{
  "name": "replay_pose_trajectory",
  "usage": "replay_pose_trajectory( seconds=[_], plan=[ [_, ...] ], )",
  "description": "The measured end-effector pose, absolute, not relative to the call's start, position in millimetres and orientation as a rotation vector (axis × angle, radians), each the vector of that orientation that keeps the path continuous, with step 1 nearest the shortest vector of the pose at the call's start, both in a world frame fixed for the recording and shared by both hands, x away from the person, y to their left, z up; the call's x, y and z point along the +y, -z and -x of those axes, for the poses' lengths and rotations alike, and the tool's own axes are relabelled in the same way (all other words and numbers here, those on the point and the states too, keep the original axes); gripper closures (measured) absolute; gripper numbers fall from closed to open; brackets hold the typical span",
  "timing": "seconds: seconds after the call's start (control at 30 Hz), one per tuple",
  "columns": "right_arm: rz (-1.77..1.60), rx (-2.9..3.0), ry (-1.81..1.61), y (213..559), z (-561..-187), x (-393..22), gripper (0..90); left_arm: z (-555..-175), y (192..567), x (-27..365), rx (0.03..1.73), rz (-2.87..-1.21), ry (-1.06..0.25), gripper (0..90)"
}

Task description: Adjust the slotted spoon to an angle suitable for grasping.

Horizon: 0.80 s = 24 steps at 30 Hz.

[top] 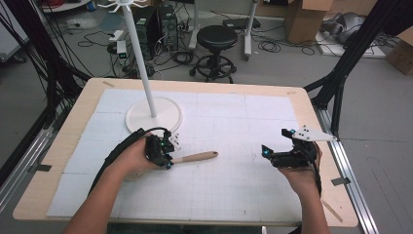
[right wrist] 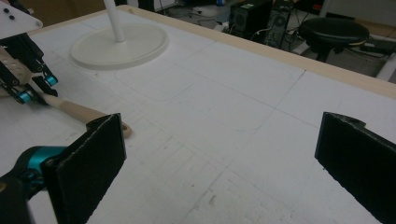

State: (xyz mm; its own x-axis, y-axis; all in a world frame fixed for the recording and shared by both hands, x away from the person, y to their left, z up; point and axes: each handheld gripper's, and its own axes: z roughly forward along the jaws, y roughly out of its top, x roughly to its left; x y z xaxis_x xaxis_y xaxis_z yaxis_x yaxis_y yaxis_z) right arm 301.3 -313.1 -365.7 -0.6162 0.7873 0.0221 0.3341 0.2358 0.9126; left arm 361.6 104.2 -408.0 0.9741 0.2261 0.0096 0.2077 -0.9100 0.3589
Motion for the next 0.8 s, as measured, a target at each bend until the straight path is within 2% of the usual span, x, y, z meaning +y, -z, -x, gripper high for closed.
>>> replay_pose_trajectory(
  seconds=[0.37, 0.47, 0.6, 0.8],
  plan=[
    [-1.034, 2.071, -1.358, 367, -302, -313, 0.8, -367, 407, 109, 0.343, -2.762, -0.051, 76.3],
    [-1.032, 2.072, -1.358, 367, -302, -313, 0.8, -368, 405, 111, 0.388, -2.753, -0.079, 65.1],
    [-1.034, 2.066, -1.363, 367, -301, -314, 0.8, -365, 394, 117, 0.426, -2.694, -0.117, 58.8],
    [-1.033, 2.066, -1.363, 367, -301, -314, 0.8, -354, 368, 136, 0.467, -2.516, -0.168, 51.9]
  ],
)
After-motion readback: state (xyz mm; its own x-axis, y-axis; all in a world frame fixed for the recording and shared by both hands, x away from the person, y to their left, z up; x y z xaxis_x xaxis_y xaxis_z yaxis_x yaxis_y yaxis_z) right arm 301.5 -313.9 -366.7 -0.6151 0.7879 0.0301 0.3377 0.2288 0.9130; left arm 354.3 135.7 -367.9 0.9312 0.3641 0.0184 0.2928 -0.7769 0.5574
